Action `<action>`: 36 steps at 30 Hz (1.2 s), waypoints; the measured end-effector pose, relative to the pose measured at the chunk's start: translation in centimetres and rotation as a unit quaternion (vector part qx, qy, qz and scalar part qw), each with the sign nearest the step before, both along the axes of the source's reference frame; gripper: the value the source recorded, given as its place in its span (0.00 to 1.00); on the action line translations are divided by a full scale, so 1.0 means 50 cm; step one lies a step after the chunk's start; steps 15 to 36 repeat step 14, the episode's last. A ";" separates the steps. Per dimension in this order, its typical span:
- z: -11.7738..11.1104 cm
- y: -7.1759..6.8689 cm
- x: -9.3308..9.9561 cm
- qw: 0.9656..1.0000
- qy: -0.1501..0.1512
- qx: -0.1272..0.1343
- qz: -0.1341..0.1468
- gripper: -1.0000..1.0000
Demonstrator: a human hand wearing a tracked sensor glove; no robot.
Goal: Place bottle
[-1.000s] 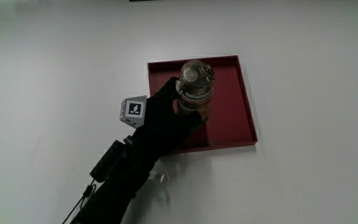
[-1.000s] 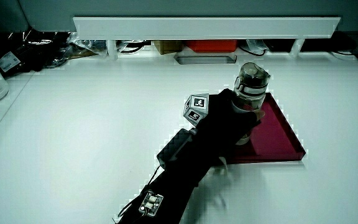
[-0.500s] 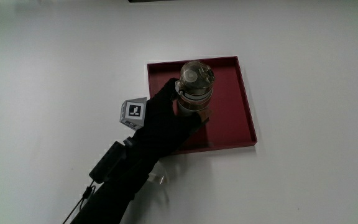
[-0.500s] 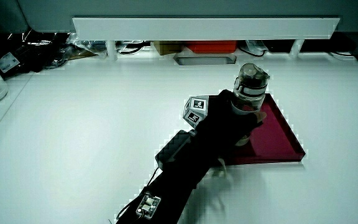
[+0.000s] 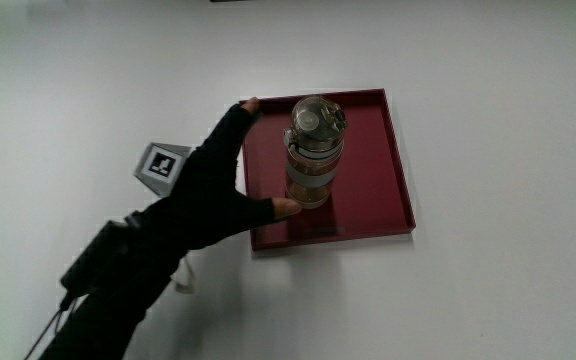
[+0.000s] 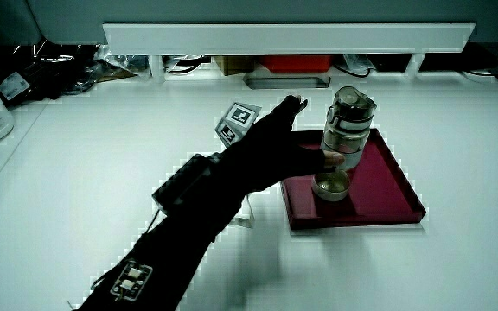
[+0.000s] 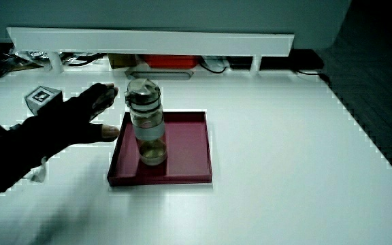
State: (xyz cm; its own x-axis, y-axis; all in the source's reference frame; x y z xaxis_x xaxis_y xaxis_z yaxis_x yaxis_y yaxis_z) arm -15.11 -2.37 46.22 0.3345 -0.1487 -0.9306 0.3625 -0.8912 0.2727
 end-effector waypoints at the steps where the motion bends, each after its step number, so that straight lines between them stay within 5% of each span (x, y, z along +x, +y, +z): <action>1: -0.013 -0.003 -0.007 1.000 -0.010 -0.008 0.012 0.00; 8: -0.067 -0.019 -0.043 0.997 0.036 -0.024 0.057 0.00; 9: -0.075 -0.023 -0.053 0.998 -0.022 -0.003 0.064 0.00; 14: -0.096 -0.029 -0.083 0.991 -0.101 0.032 0.085 0.00; 36: -0.096 -0.029 -0.083 0.991 -0.101 0.032 0.085 0.00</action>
